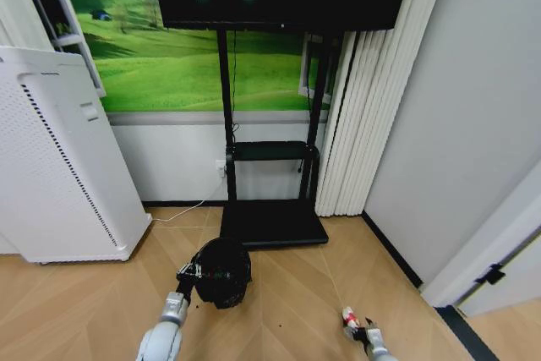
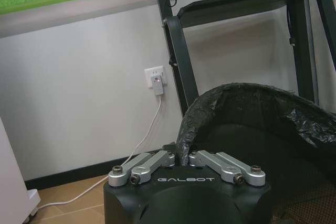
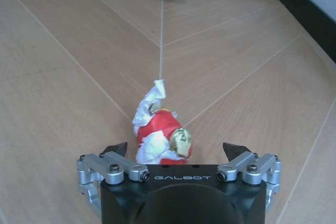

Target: Pick up the trash bin and place the garbage on the floor into it.

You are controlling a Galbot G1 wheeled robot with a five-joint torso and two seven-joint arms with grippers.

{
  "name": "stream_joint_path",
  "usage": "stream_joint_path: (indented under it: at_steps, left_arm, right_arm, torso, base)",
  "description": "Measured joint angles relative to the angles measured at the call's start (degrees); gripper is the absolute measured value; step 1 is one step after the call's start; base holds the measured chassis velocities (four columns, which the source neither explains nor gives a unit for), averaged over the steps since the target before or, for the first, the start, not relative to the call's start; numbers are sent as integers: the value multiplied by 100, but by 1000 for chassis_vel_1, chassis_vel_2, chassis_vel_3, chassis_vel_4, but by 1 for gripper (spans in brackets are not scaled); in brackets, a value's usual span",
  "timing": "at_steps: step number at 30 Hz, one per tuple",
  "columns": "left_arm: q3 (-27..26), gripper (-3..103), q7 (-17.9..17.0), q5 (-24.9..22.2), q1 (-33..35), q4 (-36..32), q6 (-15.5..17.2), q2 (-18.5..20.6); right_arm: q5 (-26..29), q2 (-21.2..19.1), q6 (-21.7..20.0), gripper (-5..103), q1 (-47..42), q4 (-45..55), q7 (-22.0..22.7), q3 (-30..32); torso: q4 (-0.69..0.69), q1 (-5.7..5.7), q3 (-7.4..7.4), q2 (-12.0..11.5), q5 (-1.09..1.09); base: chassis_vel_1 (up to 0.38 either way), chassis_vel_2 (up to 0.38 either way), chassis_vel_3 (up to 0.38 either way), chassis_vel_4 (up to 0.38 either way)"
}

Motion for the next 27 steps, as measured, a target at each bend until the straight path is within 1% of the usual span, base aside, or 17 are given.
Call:
stream_joint_path:
  at_steps: [4, 8, 9, 11, 12, 14, 15, 17, 18, 20, 21, 23, 24, 27]
  left_arm:
    - [-16, 6, 1, 0, 10, 1, -7, 13]
    - [-26, 6, 1, -1, 12, 5, -15, 18]
    - [-26, 6, 1, -1, 12, 5, -15, 18]
    - [-26, 6, 0, 1, 12, 9, -20, 9]
    - [-26, 6, 0, 1, 12, 9, -20, 9]
    - [-20, 6, 0, 2, 12, 9, -22, 3]
    - [-20, 6, 0, 2, 12, 9, -22, 3]
    - [-20, 6, -2, 4, 11, 9, -24, 3]
    - [-20, 6, -2, 4, 11, 9, -24, 3]
    - [-20, 6, -2, 4, 14, 10, -31, 5]
    - [-20, 6, -2, 4, 15, 10, -33, 5]
    - [-20, 6, -2, 4, 17, 10, -33, 6]
    - [-14, 6, -3, 4, 19, 9, -34, 6]
    - [-2, 6, -3, 3, 22, 1, -34, 6]
  right_arm:
    - [-26, 39, 89, 100, 7, -49, -85, -8]
    - [-54, 62, 267, 80, 54, -126, -212, -7]
    - [-54, 62, 267, 80, 54, -126, -212, -7]
    - [-54, 53, 278, 70, 53, -123, -212, -1]
    - [-54, 53, 278, 70, 53, -123, -212, -1]
    - [-54, 33, 295, 58, 42, -112, -212, 5]
    - [-54, 33, 295, 58, 42, -112, -212, 5]
    - [-54, 18, 323, 47, 32, -111, -212, 10]
    - [-54, 18, 323, 47, 32, -111, -212, 10]
    - [-54, 6, 337, 37, 16, -99, -212, 14]
    - [-54, 1, 339, 33, 6, -89, -212, 16]
    - [-55, -5, 340, 33, -9, -74, -212, 18]
    - [-53, -17, 340, 27, -41, -34, -208, 23]
    - [-35, -63, 337, 26, -122, 94, -186, 55]
  torso:
    - [1, 0, 0, 0, 1]
    - [1, 0, 0, 0, 0]
    - [1, 0, 0, 0, 0]
    - [0, 0, 0, 0, 0]
    - [0, 0, 0, 0, 0]
    - [0, 0, 0, 0, 0]
    - [0, 0, 0, 0, 0]
    - [0, 0, 0, 0, 0]
    - [0, 0, 0, 0, 0]
    - [0, 0, 0, 0, 0]
    - [0, 0, 0, 0, 0]
    - [1, 0, 0, 0, 0]
    - [0, 0, 0, 0, 0]
    - [0, 0, 0, 0, 1]
  base:
    - [0, 0, 0, 0]
    - [0, 0, 0, 0]
    - [0, 0, 0, 0]
    - [0, 0, 0, 0]
    - [0, 0, 0, 0]
    - [0, 0, 0, 0]
    - [0, 0, 0, 0]
    - [0, 0, 0, 0]
    - [0, 0, 0, 0]
    - [0, 0, 0, 0]
    - [0, 0, 0, 0]
    - [0, 0, 0, 0]
    - [0, 0, 0, 0]
    - [0, 0, 0, 0]
